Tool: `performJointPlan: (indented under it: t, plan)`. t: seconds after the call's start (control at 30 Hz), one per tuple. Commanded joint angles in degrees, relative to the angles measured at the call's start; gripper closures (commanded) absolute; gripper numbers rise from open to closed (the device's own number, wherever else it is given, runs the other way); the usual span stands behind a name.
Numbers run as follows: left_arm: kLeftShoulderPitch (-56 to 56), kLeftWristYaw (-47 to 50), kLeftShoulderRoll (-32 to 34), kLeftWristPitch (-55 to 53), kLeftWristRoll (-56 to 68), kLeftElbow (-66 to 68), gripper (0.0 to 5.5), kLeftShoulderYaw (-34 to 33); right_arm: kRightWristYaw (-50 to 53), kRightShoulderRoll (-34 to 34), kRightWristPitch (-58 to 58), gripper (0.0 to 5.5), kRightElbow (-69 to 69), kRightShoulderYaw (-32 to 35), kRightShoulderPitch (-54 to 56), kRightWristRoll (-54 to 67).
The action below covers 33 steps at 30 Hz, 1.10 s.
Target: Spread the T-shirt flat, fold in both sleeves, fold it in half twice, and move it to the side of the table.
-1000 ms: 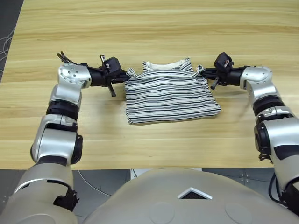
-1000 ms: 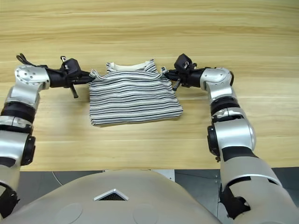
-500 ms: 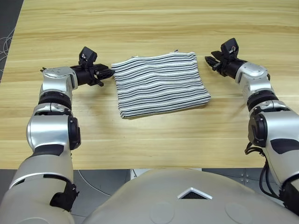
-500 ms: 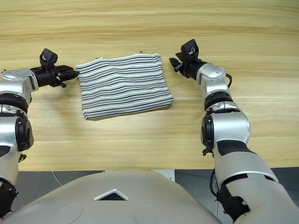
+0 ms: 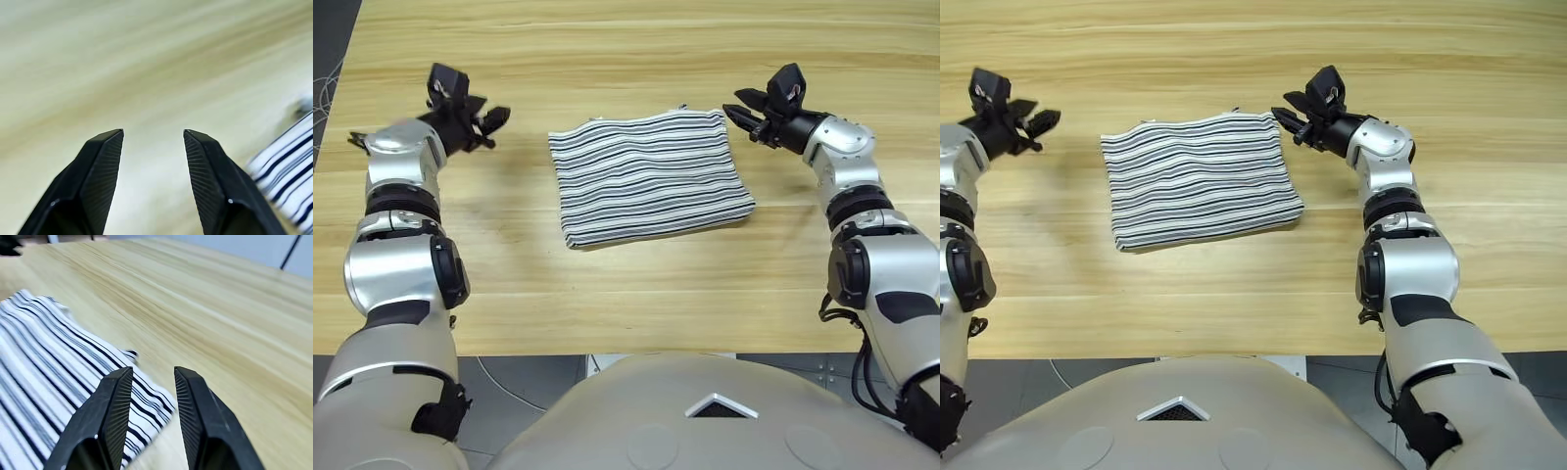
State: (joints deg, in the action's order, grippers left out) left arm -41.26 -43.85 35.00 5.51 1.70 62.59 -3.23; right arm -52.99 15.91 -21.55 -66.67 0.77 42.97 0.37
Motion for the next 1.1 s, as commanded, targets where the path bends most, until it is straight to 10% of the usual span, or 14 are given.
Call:
performJointPlan:
  t: [0.03,0.37,0.67,0.87,1.1]
  plan:
    - [8.3,2.7,-3.2,2.0,-6.9,-13.1,3.20,7.6,-4.7,1.4,-2.6,3.93,5.0,-3.7,-4.4,-2.0]
    - [22.9,7.8,-3.3,-8.7,-25.8,-37.7,3.20,23.8,5.3,4.6,-4.5,3.93,8.8,-16.1,-6.2,-17.1]
    - [5.7,20.9,-8.5,1.0,-40.8,-11.7,3.20,36.2,4.5,9.6,-3.6,3.93,20.1,-28.5,-9.0,-28.7]
    - [-3.4,27.7,-14.9,11.3,-44.6,2.4,3.20,41.0,-20.4,12.6,26.7,3.93,65.1,-32.0,-21.2,-12.9]
    - [-10.3,37.0,-19.9,22.4,-52.9,4.8,3.20,49.7,-24.6,2.3,54.5,3.93,79.3,-37.9,-17.0,-4.2]
